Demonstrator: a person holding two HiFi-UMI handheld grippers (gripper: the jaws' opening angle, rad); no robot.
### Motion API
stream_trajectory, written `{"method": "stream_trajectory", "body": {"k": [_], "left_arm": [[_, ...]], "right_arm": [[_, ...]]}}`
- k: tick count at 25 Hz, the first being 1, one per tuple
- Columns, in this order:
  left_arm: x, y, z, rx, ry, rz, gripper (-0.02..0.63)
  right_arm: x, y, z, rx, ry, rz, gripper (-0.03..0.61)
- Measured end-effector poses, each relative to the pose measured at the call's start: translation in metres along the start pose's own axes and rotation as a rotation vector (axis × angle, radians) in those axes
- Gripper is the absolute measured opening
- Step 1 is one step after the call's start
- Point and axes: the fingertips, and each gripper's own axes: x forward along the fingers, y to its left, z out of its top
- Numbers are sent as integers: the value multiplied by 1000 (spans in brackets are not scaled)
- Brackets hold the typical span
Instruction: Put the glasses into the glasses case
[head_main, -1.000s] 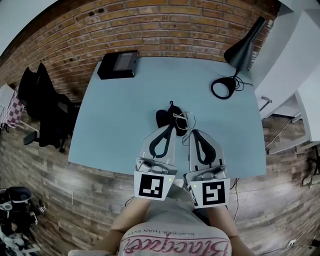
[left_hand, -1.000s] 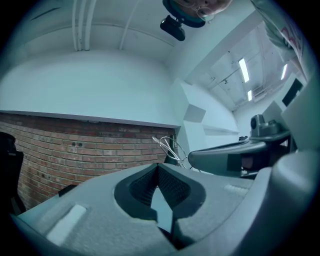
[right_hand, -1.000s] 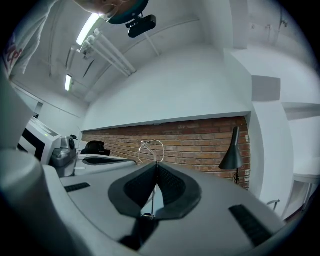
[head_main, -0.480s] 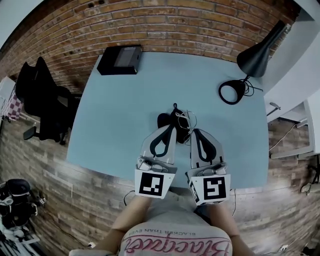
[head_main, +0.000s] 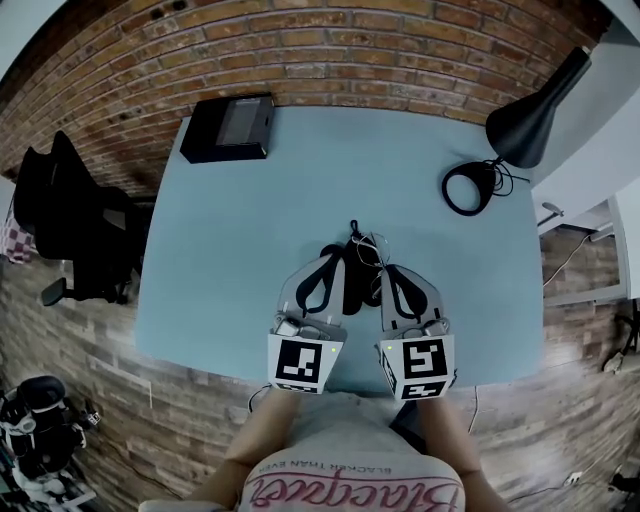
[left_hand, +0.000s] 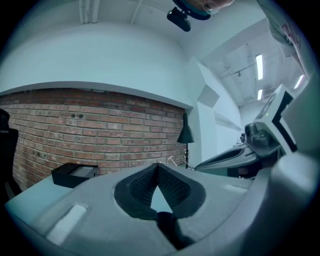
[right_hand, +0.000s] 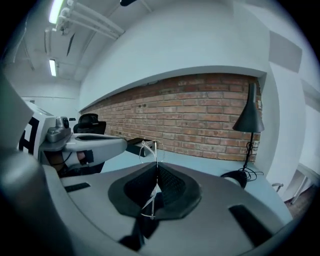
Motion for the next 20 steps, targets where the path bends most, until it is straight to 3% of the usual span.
{"method": "stream_trajectory", "body": {"k": [11,20], "left_arm": [[28,30,-50,-12,117,-110,3],[44,39,-69,-37,147,-124,3]], "right_arm": [[56,1,-77,14,289,-79,12],[82,-1,-127,7,454,-75,12]]}}
